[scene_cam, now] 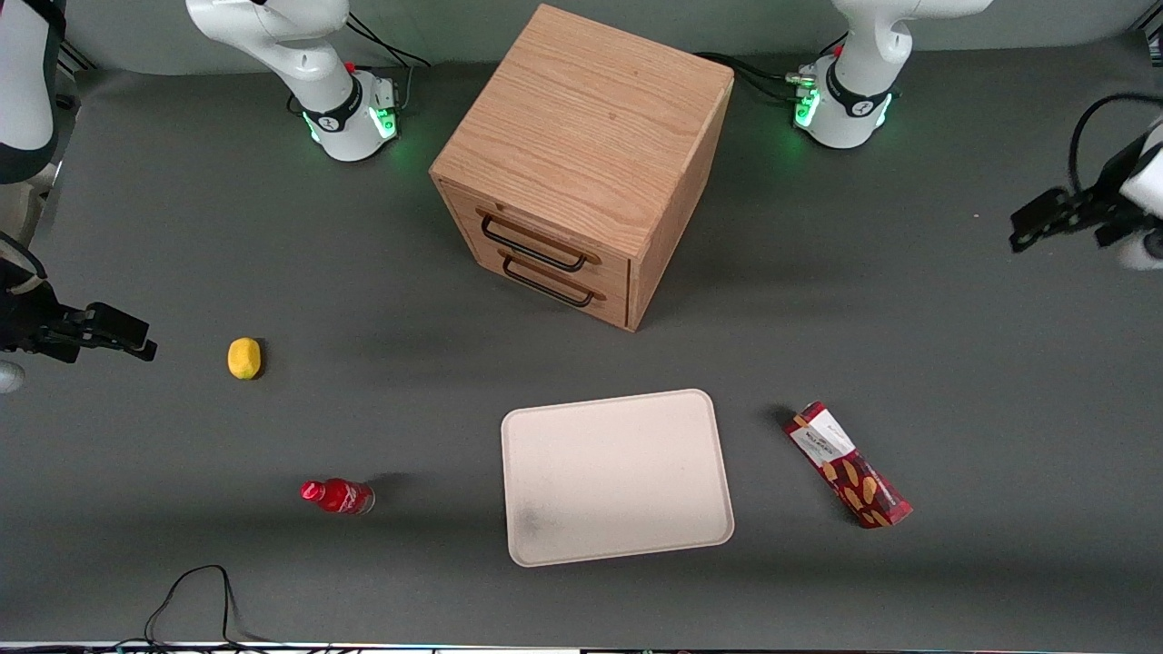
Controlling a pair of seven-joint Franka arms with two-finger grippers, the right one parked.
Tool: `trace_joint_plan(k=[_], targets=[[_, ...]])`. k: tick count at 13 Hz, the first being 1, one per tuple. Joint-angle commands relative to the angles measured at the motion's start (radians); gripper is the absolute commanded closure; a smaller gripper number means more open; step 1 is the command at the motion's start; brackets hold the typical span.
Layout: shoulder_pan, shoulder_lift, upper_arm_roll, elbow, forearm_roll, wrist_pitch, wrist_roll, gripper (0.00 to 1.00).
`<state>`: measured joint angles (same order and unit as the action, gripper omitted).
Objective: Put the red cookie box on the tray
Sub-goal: 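Move the left gripper down toward the red plaid cookie box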
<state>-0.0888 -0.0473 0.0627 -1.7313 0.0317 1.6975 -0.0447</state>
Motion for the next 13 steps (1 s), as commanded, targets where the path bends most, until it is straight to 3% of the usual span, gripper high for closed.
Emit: trace_joint_plan(k=[1, 3, 8, 13], targets=[[-0.043, 0.14, -0.001, 0.044, -0.076, 0.118, -0.123, 0.0], [-0.061, 0.26, -0.001, 0.094, -0.087, 0.168, -0.211, 0.0], [-0.129, 0.524, 0.002, 0.116, -0.113, 0.502, -0.754, 0.0], [-0.132, 0.71, 0.006, 0.113, -0.164, 0.695, -0.827, 0.01]])
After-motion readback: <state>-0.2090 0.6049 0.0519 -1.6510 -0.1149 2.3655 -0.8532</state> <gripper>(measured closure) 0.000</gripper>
